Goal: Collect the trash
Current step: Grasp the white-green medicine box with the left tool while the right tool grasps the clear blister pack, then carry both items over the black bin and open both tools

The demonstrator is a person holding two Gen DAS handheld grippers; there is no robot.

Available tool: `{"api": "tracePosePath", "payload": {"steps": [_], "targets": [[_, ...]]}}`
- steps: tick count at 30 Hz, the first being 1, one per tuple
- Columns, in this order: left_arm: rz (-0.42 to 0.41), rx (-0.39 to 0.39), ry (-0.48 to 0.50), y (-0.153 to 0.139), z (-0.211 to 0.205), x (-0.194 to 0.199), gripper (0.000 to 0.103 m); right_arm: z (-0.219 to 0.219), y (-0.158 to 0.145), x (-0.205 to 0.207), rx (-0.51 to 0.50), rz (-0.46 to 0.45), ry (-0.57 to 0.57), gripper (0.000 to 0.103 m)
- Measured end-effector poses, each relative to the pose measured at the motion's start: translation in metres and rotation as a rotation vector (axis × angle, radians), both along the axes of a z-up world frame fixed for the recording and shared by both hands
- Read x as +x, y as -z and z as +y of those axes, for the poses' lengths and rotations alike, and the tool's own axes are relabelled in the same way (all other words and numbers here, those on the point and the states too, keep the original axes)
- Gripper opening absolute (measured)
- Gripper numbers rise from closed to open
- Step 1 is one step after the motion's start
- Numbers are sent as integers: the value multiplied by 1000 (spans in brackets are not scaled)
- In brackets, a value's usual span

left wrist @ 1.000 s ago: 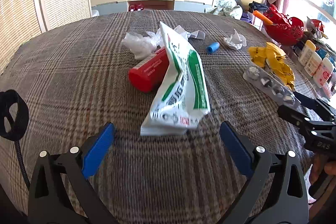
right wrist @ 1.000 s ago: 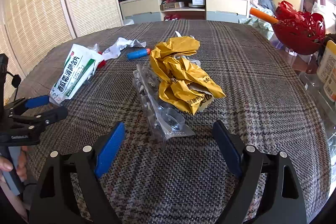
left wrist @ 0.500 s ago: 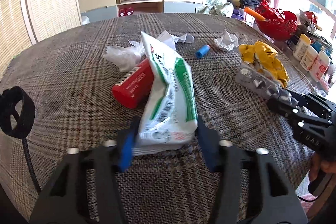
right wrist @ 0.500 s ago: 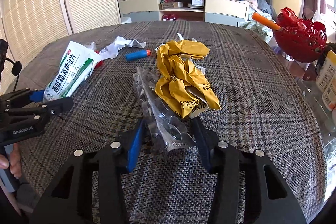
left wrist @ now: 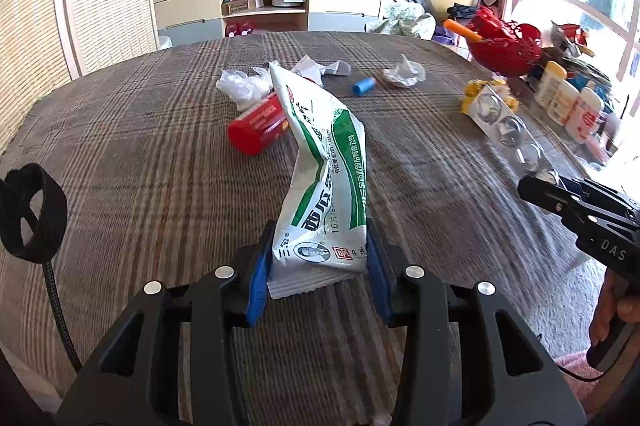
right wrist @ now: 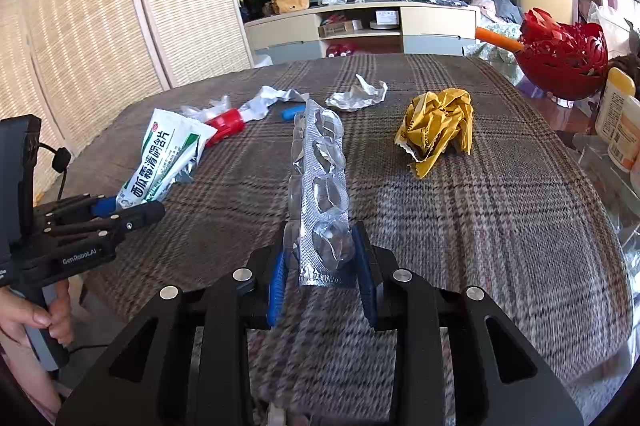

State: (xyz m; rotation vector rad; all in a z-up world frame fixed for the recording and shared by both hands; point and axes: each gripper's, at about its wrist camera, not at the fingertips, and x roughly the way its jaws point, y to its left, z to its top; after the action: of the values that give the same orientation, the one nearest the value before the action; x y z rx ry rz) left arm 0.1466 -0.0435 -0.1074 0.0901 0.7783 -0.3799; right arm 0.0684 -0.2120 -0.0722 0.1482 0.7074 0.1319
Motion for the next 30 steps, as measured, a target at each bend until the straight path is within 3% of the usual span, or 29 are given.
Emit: {"api": "tracePosePath", "payload": {"steps": [7,17,30], "targets": [[-35,-12,-6,-11,9,-50,40,21,-14,-44,-5,-33,-31,32],[-66,-5,-23,-13,19,-124,40,26,-10,-111,38,-34,-48,32],[50,-7,-4,35,24,-180,40,45,37,-156,96,100,-129,32]]}}
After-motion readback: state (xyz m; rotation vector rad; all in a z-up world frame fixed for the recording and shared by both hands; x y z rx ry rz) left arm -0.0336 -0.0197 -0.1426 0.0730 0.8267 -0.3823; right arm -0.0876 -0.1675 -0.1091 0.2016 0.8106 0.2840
